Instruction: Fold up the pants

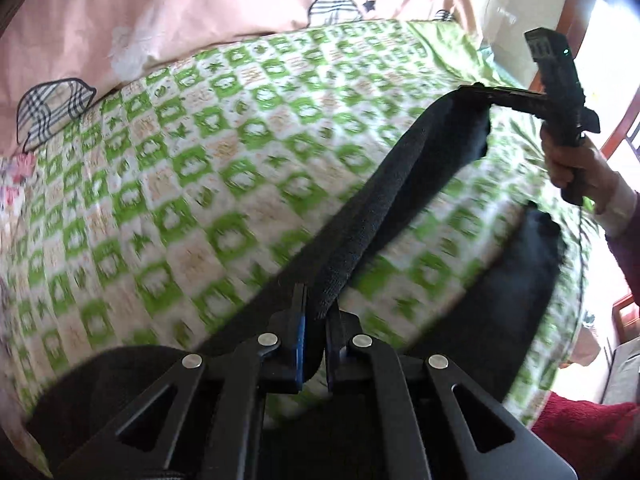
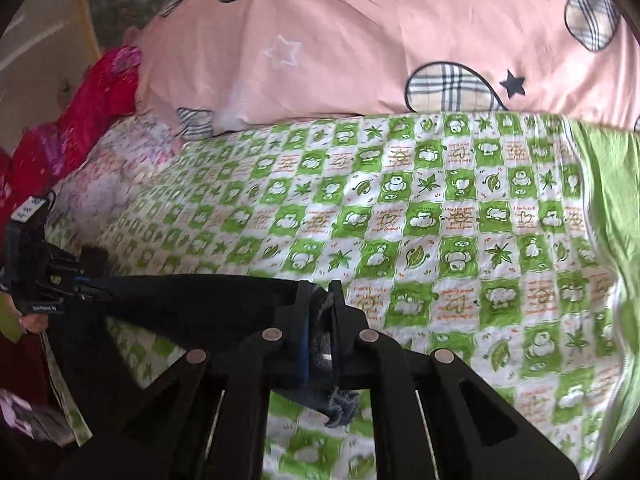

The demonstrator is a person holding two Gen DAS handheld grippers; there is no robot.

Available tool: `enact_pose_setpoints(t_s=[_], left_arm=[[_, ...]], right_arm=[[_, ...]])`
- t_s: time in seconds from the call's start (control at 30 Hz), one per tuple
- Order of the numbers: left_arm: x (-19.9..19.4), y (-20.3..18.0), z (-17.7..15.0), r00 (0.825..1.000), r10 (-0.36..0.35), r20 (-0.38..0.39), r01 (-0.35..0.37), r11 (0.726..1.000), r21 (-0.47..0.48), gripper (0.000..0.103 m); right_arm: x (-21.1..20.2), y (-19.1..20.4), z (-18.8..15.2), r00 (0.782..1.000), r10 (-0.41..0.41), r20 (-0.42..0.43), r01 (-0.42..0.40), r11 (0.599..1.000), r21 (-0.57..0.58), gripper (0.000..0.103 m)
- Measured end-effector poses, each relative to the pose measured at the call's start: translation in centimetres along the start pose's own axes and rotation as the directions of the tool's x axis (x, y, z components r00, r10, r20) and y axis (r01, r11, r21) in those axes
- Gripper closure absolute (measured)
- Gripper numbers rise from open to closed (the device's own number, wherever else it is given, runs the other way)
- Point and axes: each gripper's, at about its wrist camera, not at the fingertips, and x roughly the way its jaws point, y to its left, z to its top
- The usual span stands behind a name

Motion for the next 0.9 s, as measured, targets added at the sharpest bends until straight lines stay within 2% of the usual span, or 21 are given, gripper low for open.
enact_pose_setpoints(t_s=[0.3,0.43,0.57,0.9], left_arm=[[-2.1,-4.8,-5.0,0.997,-0.068,0.033,0.069,0.997,-0.032,0.098],[-2.6,-6.5,-6.9,0.995,-0.09,0.039,0.091,0.996,-0.022,0.098],[-2.0,-7.3,-8.3,0.997,-0.078,0.018,0.078,0.997,-0.022,0.098],[-3.5,-9.1,-10.8,0.997,-0.071,0.035,0.07,0.997,0.012,0.098]], right_arm=[[-4.7,1.6,-6.7,0.999,0.039,-0.014,-0.041,0.99,-0.139,0.094],[-6.3,2.8,-9.8,0.998,0.004,-0.061,-0.017,0.977,-0.215,0.094],[-7.8,4.0,-12.1,0.997,-0.022,-0.069,0.004,0.967,-0.256,0.094],[-10.7,6.7,-14.9,0.995,-0.089,-0.051,0.068,0.943,-0.325,0.095]])
